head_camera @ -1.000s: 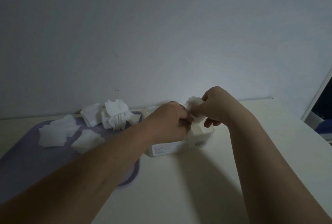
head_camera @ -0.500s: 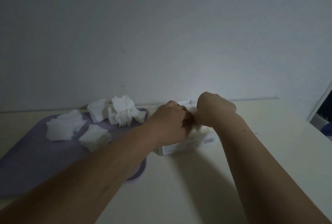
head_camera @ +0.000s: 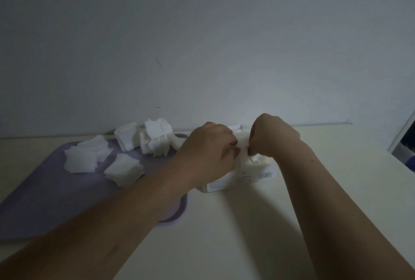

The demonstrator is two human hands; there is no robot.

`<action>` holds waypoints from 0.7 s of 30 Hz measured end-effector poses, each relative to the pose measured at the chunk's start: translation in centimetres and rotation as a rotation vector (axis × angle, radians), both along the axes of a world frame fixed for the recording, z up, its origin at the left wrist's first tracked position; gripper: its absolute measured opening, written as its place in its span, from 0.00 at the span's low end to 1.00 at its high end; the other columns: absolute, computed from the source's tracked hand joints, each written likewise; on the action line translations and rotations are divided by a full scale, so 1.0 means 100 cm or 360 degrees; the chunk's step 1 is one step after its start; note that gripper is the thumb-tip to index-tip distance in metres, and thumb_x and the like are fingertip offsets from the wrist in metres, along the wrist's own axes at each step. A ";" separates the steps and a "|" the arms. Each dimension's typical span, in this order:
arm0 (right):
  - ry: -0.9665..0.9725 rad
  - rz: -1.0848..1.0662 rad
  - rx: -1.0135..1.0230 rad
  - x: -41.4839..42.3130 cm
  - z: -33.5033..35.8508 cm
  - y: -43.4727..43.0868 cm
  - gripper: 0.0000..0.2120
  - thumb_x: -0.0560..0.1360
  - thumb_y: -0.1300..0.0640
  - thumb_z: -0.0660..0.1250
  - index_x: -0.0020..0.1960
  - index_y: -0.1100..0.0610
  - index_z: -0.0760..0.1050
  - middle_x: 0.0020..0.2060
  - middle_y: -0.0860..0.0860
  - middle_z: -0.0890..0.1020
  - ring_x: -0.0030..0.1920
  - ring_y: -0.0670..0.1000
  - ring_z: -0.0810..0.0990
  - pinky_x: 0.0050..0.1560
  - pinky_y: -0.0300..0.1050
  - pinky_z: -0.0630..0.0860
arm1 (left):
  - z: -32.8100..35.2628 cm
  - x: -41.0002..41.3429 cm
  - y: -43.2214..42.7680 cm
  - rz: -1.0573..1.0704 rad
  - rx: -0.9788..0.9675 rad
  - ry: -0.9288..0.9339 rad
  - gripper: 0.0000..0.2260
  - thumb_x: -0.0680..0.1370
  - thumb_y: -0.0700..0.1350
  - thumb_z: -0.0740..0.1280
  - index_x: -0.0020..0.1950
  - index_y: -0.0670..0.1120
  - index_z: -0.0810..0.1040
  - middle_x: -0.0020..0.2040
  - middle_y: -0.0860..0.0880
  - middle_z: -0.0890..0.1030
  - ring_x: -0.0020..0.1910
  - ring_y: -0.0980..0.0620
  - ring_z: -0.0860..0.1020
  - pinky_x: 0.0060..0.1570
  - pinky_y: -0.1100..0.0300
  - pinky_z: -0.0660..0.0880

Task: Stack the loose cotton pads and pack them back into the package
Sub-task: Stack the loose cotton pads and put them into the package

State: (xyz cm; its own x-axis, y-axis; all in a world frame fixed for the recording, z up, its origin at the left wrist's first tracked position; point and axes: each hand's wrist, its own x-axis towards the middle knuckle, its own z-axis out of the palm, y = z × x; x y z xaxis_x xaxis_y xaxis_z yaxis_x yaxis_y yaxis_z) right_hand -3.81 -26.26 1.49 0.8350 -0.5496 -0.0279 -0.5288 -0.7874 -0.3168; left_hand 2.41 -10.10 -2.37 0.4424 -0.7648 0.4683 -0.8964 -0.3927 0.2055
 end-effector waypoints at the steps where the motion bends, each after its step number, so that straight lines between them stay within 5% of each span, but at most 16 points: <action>1: -0.0012 0.0025 0.0008 -0.001 0.003 -0.003 0.12 0.65 0.60 0.78 0.46 0.54 0.81 0.38 0.51 0.82 0.38 0.54 0.81 0.45 0.45 0.79 | 0.001 -0.001 0.008 0.0042 -0.0050 -0.0025 0.12 0.78 0.53 0.66 0.46 0.48 0.85 0.47 0.51 0.83 0.49 0.47 0.78 0.52 0.48 0.77; 5: -0.0139 0.0141 -0.0051 -0.009 0.023 -0.007 0.06 0.68 0.59 0.73 0.45 0.57 0.83 0.36 0.53 0.85 0.37 0.55 0.85 0.46 0.51 0.85 | -0.002 -0.006 0.040 0.0176 -0.0172 -0.0159 0.08 0.75 0.52 0.70 0.47 0.49 0.86 0.45 0.52 0.80 0.45 0.48 0.78 0.47 0.52 0.76; 9: 0.0112 0.0489 0.0180 -0.015 0.031 0.019 0.13 0.76 0.51 0.70 0.41 0.60 0.85 0.32 0.54 0.87 0.31 0.52 0.85 0.35 0.42 0.82 | -0.010 -0.011 0.049 0.0171 -0.0220 0.0310 0.03 0.77 0.49 0.71 0.46 0.52 0.84 0.39 0.55 0.79 0.37 0.56 0.78 0.41 0.52 0.79; 12: 0.0235 0.0660 0.0241 -0.012 0.018 0.040 0.17 0.78 0.45 0.67 0.39 0.55 0.86 0.35 0.50 0.88 0.33 0.51 0.85 0.37 0.42 0.80 | -0.014 -0.012 0.046 0.0214 -0.0264 0.0533 0.03 0.78 0.47 0.70 0.49 0.52 0.84 0.35 0.57 0.79 0.34 0.57 0.78 0.38 0.55 0.78; 15: 0.0200 0.0629 0.0298 -0.010 0.017 0.039 0.18 0.78 0.44 0.67 0.42 0.56 0.86 0.37 0.50 0.89 0.39 0.53 0.88 0.38 0.43 0.80 | -0.014 -0.015 0.047 0.0234 -0.0227 0.0504 0.09 0.78 0.50 0.64 0.53 0.53 0.83 0.40 0.55 0.81 0.39 0.52 0.80 0.43 0.51 0.80; 21: 0.0372 0.0812 0.0013 -0.013 0.027 0.051 0.16 0.78 0.42 0.67 0.41 0.52 0.84 0.35 0.47 0.84 0.33 0.47 0.79 0.35 0.39 0.71 | -0.009 -0.027 0.067 0.0158 -0.0325 0.0464 0.09 0.82 0.45 0.62 0.58 0.50 0.81 0.46 0.57 0.80 0.46 0.55 0.79 0.49 0.56 0.77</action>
State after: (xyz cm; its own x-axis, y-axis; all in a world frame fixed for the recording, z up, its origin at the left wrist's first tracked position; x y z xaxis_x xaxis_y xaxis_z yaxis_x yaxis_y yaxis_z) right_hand -5.10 -21.21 4.15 0.9661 -0.0762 -0.2465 -0.1381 -0.9598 -0.2443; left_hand -0.28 -3.37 -3.31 0.6470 -0.6155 0.4501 -0.7483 -0.3993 0.5297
